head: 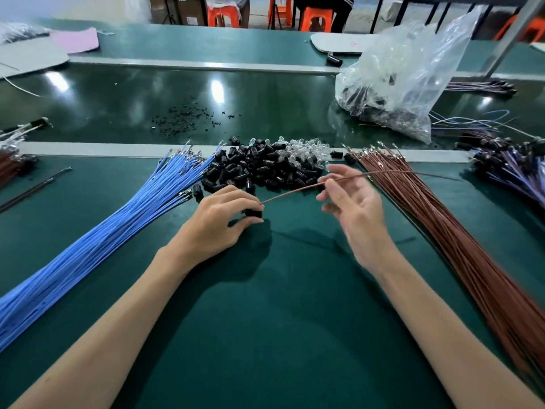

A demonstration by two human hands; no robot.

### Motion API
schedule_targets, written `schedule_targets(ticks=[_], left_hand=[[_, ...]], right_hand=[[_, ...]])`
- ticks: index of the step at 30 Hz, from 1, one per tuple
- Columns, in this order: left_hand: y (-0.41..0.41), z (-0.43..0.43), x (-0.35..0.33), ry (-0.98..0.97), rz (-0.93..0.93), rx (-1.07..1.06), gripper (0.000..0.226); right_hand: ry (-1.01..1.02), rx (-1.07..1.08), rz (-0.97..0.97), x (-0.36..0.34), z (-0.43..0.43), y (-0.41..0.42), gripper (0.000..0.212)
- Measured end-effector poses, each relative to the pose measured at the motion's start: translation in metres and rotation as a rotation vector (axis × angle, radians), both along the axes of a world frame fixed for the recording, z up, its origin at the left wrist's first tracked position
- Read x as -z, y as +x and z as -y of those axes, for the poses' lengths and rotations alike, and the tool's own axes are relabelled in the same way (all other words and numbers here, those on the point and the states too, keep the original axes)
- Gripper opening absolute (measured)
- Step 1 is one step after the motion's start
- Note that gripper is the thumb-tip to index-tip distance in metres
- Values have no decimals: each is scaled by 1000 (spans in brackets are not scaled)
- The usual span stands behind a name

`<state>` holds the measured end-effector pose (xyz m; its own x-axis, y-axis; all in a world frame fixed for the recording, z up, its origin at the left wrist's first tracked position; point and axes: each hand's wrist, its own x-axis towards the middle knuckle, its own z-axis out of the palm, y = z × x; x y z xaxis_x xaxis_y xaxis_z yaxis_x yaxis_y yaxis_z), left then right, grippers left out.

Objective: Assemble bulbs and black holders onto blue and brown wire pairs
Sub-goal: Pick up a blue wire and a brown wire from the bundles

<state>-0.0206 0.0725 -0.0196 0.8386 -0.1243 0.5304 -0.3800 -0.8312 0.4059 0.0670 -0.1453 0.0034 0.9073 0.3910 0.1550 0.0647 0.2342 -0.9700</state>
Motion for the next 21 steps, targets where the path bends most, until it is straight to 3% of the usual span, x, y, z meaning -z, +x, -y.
schedule_targets(ticks=[4,7,14,21], left_hand=[[-3,1,-1,-37,-14,74,16],[-2,1,1,-66,-26,82,16],[-3,2,-5,-225,-8,-48,17],[-2,3,-2,-207,-58,0,23]], right_hand=[[-376,-133,254,15,-20,-16,16],[-466,-150,365,18,-38,-19,13],[-115,-39,51,19,-41,-14,22],[-89,-128,90,20,-40,-19,11]])
